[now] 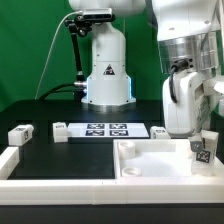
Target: Assemble one leg
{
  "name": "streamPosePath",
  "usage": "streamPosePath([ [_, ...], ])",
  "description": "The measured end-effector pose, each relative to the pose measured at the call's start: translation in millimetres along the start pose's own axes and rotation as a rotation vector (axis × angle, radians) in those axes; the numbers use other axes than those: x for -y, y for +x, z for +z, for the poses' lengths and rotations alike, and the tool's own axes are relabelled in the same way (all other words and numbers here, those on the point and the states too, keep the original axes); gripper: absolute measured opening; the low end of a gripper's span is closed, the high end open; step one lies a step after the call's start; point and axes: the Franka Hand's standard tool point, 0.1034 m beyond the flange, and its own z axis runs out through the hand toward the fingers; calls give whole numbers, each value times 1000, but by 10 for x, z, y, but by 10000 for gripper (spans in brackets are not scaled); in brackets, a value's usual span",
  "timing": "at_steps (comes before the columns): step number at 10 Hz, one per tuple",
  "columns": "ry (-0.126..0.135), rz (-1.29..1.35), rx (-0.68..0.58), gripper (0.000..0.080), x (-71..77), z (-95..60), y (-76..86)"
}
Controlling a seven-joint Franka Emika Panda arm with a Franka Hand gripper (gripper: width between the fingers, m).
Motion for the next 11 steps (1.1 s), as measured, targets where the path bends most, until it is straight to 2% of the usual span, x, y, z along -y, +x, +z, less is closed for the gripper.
streamPosePath([
  [3, 2, -44, -2, 299, -9, 8, -2],
  [4, 3, -44, -2, 511, -10, 8, -4],
  [5, 3, -45, -2, 511, -10, 9, -4],
  [6, 3, -54, -2, 624, -10, 9, -4],
  [8, 2, -124, -3, 642, -11, 10, -5],
  [11, -44, -592, -54, 649, -46, -23, -35],
])
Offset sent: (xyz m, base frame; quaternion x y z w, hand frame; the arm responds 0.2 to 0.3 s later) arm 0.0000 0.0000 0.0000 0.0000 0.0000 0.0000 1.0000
